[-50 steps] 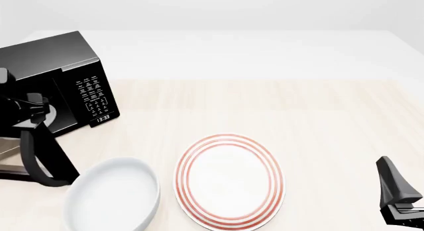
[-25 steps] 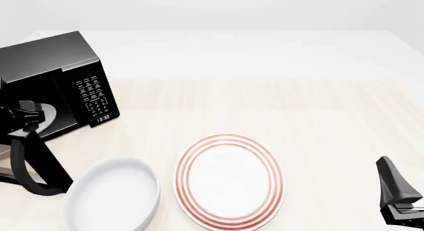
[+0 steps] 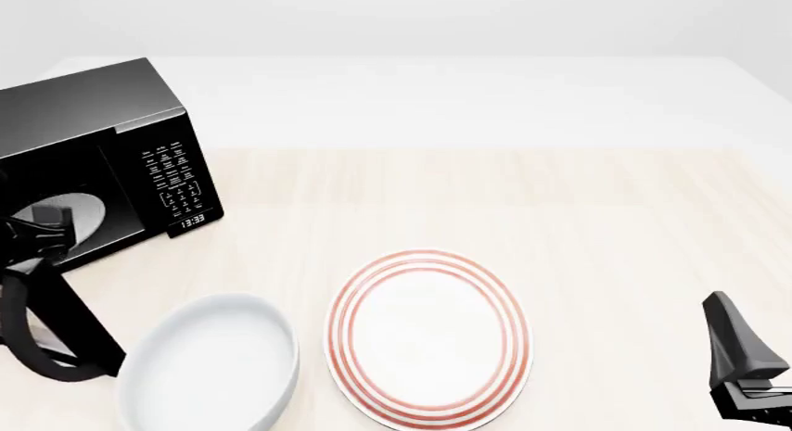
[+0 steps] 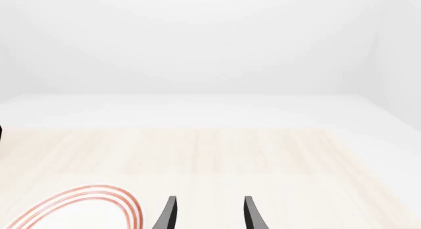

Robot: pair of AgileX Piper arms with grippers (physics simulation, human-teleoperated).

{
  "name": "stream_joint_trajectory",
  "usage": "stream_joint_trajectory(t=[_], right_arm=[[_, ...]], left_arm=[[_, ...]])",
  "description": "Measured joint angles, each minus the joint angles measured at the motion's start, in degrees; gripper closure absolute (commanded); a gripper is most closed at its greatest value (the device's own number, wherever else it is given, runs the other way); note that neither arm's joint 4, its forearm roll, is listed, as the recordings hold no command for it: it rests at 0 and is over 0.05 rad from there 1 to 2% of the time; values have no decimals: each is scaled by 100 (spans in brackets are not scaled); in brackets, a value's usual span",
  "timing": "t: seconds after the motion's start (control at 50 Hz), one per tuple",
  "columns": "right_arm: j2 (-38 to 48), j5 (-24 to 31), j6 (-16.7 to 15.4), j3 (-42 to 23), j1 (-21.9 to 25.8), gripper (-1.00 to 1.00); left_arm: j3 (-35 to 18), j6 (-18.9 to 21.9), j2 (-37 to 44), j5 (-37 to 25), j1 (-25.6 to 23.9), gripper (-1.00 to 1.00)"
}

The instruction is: Open the microwave.

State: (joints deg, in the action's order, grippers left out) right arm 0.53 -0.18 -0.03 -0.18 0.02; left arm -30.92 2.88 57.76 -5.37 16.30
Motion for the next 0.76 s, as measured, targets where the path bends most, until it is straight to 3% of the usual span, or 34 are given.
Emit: stream_joint_trajectory(t=[0.76], right_arm=[[-6,-1,-5,0,4,-100]], left_arm=[[462,-295,-695,-192,246,-100]])
